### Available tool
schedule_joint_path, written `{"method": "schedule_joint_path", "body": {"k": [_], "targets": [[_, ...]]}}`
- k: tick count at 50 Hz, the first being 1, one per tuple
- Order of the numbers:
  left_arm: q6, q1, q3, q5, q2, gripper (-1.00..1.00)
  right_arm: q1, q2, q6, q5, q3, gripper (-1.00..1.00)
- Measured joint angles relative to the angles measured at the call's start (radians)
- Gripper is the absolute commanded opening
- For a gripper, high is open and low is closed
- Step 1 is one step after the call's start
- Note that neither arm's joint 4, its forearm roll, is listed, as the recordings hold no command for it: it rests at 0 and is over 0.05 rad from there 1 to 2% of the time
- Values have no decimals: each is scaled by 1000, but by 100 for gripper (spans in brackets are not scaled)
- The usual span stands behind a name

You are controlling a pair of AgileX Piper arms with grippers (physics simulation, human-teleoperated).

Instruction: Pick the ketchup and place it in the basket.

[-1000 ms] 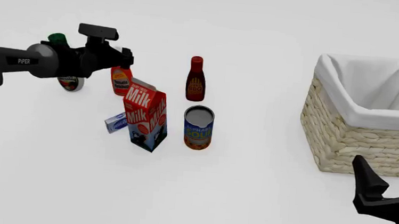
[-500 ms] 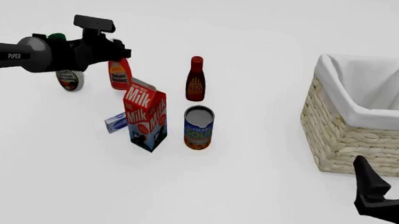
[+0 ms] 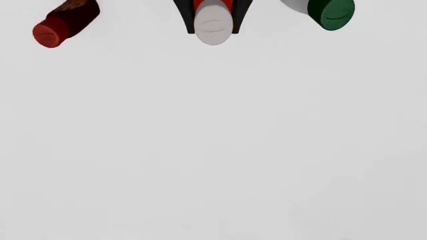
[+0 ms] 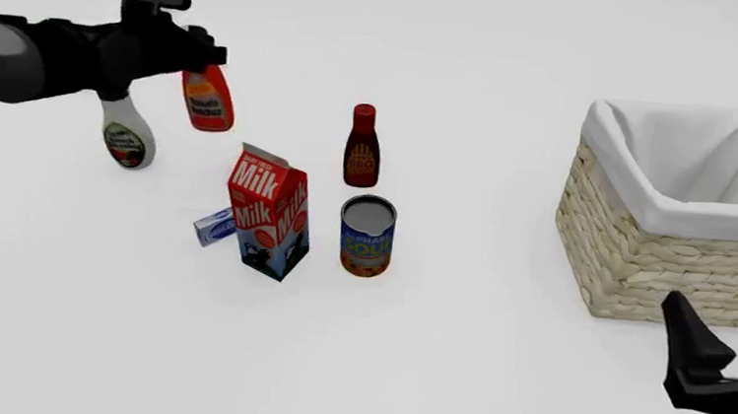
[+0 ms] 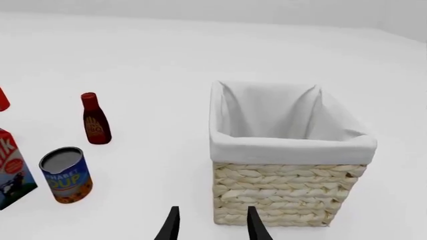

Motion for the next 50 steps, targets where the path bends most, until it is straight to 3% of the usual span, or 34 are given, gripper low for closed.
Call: {"method": "schedule_joint_path", "body": {"k": [10,17,29,50], "targets": [[2,-5,31,41,-103,-100,25,-78,-5,54,-2,100],[3,-10,61,71,-183,-100,75,-169,-29,128,-14,100],[1,-20,140,123,-342,-100,173,-287,-22,253,-62,100],[0,-50,343,206,-636,-100,366,-277,-7,317,-191,100]]}}
